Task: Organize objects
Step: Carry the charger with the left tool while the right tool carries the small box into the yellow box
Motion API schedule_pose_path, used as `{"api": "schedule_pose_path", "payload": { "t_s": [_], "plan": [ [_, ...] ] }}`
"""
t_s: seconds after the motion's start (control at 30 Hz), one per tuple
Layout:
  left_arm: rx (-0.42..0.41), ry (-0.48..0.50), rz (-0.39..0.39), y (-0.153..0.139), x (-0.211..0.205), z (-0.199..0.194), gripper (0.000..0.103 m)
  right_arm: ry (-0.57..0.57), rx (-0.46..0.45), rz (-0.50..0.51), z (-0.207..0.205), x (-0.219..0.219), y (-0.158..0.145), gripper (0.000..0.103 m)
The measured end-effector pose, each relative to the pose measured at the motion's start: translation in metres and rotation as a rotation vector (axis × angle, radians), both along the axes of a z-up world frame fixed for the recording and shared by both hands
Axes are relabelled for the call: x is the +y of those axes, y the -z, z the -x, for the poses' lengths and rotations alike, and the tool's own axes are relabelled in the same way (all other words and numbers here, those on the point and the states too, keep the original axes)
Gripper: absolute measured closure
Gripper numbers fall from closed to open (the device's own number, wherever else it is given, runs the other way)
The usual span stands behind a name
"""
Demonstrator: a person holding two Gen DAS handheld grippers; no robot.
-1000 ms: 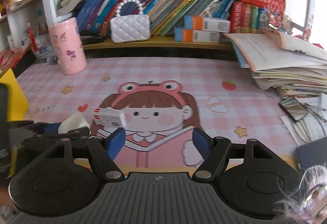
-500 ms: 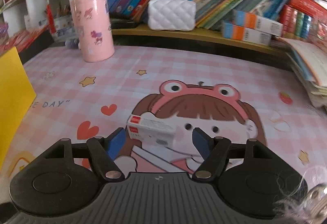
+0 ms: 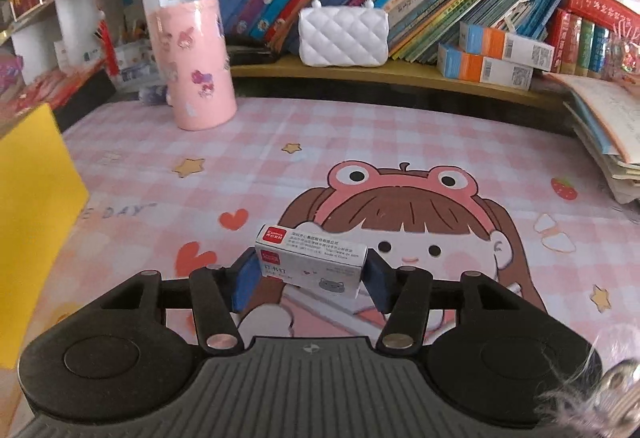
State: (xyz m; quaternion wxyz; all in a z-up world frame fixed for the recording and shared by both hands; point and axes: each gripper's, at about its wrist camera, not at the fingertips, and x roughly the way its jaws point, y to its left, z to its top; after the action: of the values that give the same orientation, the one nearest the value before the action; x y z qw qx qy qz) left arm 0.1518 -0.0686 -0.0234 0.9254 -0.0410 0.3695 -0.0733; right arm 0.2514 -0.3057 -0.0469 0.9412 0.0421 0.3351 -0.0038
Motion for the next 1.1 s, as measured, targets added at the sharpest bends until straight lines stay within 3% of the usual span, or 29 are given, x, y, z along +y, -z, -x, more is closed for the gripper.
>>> {"api": "schedule_pose_path", "payload": {
  "t_s": [0.37, 0.5, 0.63, 1.1],
  "plan": [
    [-0.034, -0.005, 0.063, -0.008, 0.035, 0.028, 0.069, -0.097, 0.025, -0.08, 0.096, 0.056, -0.038, 0.051],
    [-0.038, -0.014, 0.082, -0.009, 0.054, 0.042, 0.069, -0.186, 0.023, -0.04, 0.126, 0.094, -0.041, 0.051],
    [-0.046, -0.028, 0.094, -0.01, 0.076, 0.058, 0.069, -0.264, 0.017, 0.014, 0.143, 0.129, -0.042, 0.051],
    [-0.06, -0.13, 0.091, -0.014, 0.175, 0.117, 0.069, -0.384, 0.06, 0.015, 0.19, 0.236, -0.037, 0.051]
  ]
}}
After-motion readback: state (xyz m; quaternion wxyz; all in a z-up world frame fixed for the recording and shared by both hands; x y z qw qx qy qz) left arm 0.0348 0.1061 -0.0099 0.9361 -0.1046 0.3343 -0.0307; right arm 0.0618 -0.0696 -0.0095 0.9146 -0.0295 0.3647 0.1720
